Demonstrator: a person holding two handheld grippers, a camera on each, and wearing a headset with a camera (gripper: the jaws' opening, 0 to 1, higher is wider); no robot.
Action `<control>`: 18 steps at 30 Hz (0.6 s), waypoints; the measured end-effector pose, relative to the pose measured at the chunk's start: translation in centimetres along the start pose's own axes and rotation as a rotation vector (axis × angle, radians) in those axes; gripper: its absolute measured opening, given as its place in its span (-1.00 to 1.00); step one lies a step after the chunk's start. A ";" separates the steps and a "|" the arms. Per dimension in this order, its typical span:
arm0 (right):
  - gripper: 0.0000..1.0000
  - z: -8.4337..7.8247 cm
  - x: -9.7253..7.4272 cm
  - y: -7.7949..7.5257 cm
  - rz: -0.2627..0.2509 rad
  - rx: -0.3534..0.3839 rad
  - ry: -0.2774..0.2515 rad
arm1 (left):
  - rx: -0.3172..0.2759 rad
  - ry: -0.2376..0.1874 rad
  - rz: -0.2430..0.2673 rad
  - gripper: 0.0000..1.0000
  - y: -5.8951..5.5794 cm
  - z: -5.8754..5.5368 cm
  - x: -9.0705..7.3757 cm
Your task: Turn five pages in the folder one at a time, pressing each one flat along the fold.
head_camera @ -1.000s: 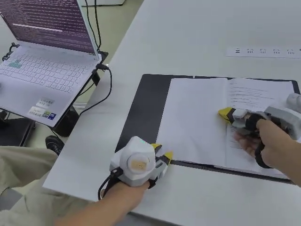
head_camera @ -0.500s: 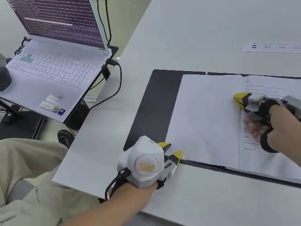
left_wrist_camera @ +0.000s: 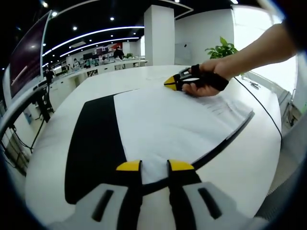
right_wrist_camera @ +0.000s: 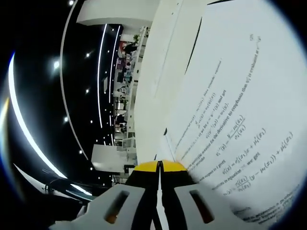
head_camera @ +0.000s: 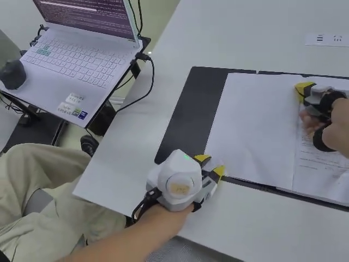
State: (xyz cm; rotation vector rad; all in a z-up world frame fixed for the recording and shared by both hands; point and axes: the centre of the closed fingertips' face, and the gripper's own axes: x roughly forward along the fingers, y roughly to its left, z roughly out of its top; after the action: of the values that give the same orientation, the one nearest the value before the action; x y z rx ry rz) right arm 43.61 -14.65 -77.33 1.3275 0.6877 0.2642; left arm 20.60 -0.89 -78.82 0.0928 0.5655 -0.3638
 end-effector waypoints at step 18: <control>-1.00 1.7 2.0 0.4 -0.006 0.003 -0.031 | -0.005 -0.004 0.001 -0.63 0.1 0.0 0.0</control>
State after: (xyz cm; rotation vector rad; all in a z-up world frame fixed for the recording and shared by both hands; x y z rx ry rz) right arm 46.26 -14.84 -77.39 1.3302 0.6660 0.2375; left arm 20.64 -0.85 -78.84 0.0878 0.5625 -0.3620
